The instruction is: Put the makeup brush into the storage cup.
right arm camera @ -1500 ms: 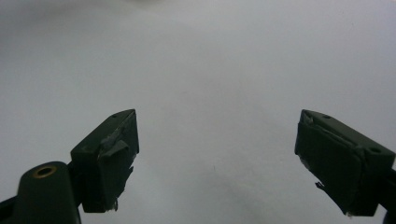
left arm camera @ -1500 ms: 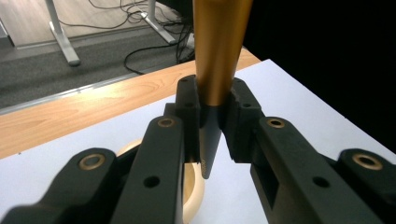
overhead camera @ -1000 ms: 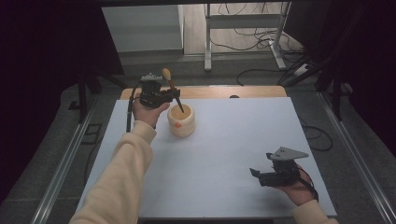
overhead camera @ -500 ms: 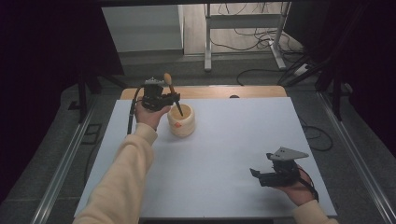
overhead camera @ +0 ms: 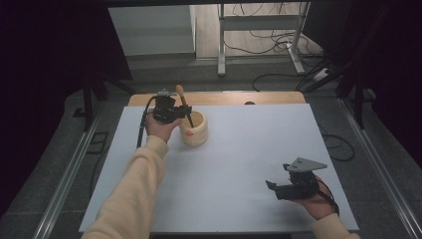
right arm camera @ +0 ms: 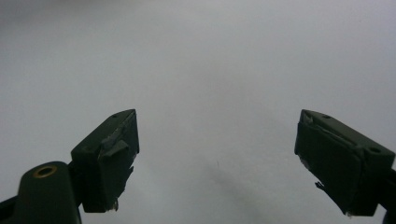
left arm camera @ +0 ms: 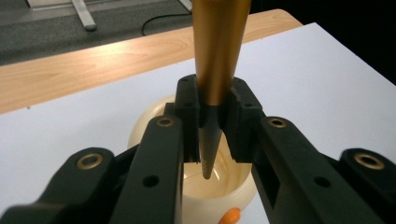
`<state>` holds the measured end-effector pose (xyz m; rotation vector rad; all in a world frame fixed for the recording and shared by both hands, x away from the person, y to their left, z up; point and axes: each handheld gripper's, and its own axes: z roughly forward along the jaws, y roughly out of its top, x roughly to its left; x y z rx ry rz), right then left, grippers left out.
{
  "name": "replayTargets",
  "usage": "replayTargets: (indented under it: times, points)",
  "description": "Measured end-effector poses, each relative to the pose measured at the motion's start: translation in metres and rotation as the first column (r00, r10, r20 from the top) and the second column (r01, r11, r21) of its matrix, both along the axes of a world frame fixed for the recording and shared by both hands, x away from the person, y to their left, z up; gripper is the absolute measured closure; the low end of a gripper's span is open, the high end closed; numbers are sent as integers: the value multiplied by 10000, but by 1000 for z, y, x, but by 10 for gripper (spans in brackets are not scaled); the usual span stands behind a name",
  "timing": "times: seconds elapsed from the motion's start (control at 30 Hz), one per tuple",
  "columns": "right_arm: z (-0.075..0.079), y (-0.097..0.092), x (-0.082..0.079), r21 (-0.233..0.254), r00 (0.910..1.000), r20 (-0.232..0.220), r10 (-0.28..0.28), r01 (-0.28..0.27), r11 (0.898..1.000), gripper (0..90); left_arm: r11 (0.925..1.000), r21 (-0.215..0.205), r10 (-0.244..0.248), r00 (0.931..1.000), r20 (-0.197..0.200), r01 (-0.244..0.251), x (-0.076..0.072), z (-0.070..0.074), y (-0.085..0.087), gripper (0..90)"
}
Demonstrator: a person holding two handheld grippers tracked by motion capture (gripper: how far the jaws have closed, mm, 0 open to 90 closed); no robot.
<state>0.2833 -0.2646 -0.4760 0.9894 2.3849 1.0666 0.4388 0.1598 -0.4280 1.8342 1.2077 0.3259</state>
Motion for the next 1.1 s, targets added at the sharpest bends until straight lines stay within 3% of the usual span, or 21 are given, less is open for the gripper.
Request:
replayTargets:
  times: [0.47, 0.5, 0.53, 0.6, 0.7, 0.9, 1.1]
  points:
    - [-1, 1, 0, -101, 10000, -51, 39, -39, 9999, 145, 9999, 113, -120, 9997, -195, 122, 1, -13, -2, 763]
    - [-1, 1, 0, -101, 10000, -49, 35, -36, 9999, 145, 9997, 166, -181, 9998, -120, 183, 1, -14, -4, 734]
    - [-1, 1, 0, -104, 10000, -47, 32, -32, 9999, 145, 9991, 373, -193, 9998, 18, 192, 1, -15, -6, 649]
    - [-1, 1, 0, -95, 10000, -36, 27, -27, 10000, 145, 9966, 808, -169, 9998, 134, 158, 1, -15, -10, 410]
    - [-1, 2, 0, -93, 10000, -46, 72, -72, 9999, 145, 9954, 959, -35, 9998, 216, 14, -1, -13, -12, 274]
    - [-1, 3, -1, -100, 9999, -12, 111, -111, 9999, 145, 9942, 1063, 121, 9993, 367, -160, -7, -6, -8, 163]
    - [0, 3, -1, -104, 9999, 18, 111, -110, 9999, 145, 9941, 1080, 61, 10000, 75, -69, -14, -1, -2, 136]
